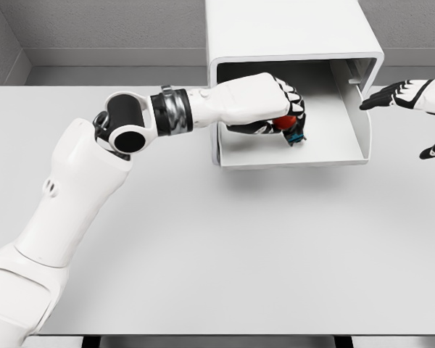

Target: Slide open multi-storey tabletop storage cabinets and put open load switch and slide close multi-storey tabletop storage cabinets

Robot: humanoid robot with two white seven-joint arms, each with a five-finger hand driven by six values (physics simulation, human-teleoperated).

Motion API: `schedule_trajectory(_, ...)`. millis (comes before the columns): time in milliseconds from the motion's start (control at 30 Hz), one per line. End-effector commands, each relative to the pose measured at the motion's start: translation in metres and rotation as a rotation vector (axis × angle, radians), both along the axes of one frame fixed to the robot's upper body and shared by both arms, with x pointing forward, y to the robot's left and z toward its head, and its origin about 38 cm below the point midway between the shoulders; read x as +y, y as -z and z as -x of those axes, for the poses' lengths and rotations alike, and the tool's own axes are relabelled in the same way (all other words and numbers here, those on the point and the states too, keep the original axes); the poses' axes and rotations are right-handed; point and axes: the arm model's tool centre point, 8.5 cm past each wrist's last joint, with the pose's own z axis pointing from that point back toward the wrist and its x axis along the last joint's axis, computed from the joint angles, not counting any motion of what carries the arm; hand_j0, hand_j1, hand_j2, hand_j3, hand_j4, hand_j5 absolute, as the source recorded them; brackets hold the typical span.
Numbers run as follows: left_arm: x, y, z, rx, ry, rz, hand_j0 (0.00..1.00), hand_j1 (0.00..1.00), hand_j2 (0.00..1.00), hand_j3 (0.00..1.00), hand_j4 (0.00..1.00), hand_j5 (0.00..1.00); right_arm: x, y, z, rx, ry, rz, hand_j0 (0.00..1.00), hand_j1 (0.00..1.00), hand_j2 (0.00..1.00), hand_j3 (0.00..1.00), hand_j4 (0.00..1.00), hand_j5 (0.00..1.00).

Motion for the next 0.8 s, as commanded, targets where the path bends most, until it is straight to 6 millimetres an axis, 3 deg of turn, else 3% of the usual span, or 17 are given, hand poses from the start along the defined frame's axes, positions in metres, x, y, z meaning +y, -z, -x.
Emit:
schedule_trajectory(0, 0.001, -0.002, -0.001, 0.003, -0.004, 0.009, 0.70, 0.70, 0.70, 0.70, 0.70, 0.70, -0.001, -0.002, 0.000, 0.000, 0.004, -0.006, 1.00, 1.00, 1.00, 1.00, 1.00, 1.00)
schedule_trajectory(400, 0.004, -0.008, 0.001, -0.007, 0.002, 0.021, 0.86, 0.86, 0.86, 0.86, 0.86, 0.86, -0.002, -0.007, 0.000, -0.014, 0.009, -0.006, 1.00, 1.00, 1.00, 1.00, 1.00, 1.00)
schedule_trajectory(767, 0.058, -0.051, 0.031, -0.060, 0.084, 0.101, 0.85, 0.85, 0.85, 0.85, 0.85, 0.85, -0.005, -0.010, 0.001, -0.019, 0.015, -0.002, 1.00, 1.00, 1.00, 1.00, 1.00, 1.00)
